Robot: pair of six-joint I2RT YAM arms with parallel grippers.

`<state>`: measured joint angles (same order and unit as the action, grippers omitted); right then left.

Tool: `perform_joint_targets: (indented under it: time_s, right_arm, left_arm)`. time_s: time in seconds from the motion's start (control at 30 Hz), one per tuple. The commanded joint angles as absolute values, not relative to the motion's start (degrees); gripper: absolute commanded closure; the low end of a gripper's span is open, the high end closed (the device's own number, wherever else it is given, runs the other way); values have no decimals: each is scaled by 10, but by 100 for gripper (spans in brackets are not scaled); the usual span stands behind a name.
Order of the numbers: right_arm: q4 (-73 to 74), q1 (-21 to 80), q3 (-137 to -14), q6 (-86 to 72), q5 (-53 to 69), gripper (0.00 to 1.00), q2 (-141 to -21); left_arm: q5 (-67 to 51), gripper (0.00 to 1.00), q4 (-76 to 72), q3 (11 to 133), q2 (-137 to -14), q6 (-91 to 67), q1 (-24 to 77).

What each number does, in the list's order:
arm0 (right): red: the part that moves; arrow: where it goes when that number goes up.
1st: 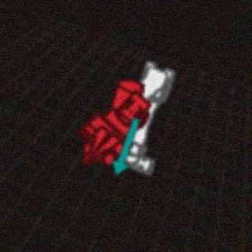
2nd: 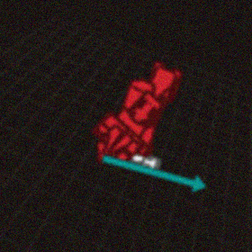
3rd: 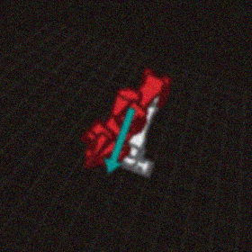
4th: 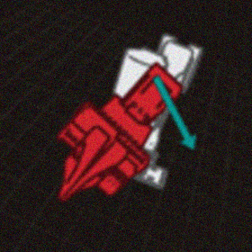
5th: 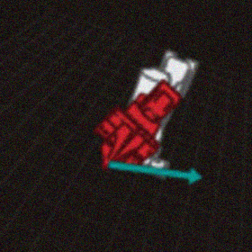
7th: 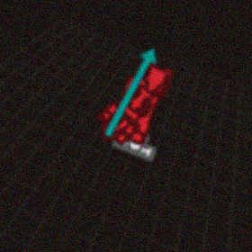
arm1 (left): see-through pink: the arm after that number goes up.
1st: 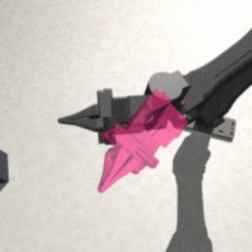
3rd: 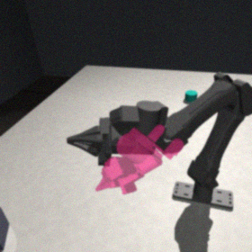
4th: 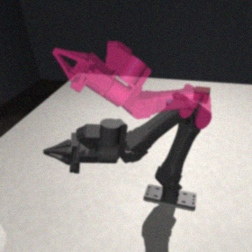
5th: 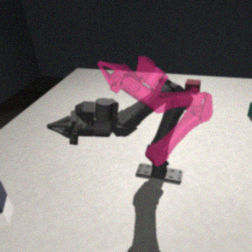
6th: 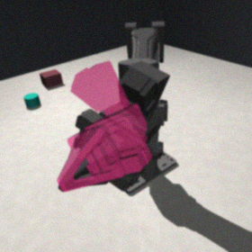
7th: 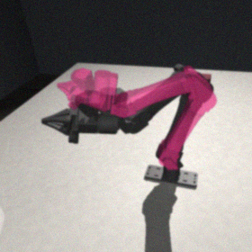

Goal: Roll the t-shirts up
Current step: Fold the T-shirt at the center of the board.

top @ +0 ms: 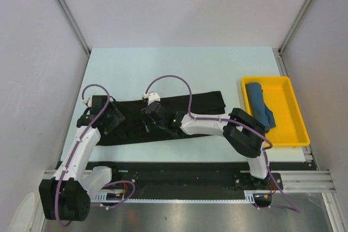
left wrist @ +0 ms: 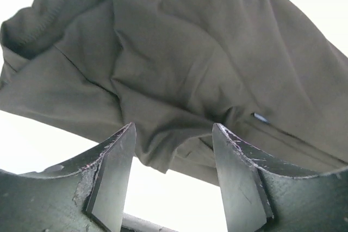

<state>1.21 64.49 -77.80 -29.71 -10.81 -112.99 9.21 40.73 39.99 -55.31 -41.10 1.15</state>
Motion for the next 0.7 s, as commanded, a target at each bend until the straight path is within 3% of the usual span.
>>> perform_joint_targets:
  time_s: [0.0,0.2,0.37,0.5,0.53,0.6,0.67]
  right_arm:
    - [-30,639,-782,-289,-83,60,-1145]
    - [-21,637,-782,-290,-78,75,-1158]
    - [-18,636,-782,-290,-72,86,-1170]
    - [-15,634,-782,-294,-67,91,-1176]
    - [-13,634,-782,-294,-69,93,-1175]
    - [-8,631,-781,-296,-69,93,-1172]
    - [-8,630,-781,-291,-67,92,-1168]
  left_arm:
    - [99,37,417,376,-542,-445,46]
    - [148,45,434,355,-540,-504,105]
    - [150,60,440,323,-524,-527,116]
    - [131,83,428,295,-532,-543,115]
    - [122,95,428,288,-533,-544,115]
    - [113,98,428,285,-536,-550,115]
    - [108,88,429,295,-540,-547,114]
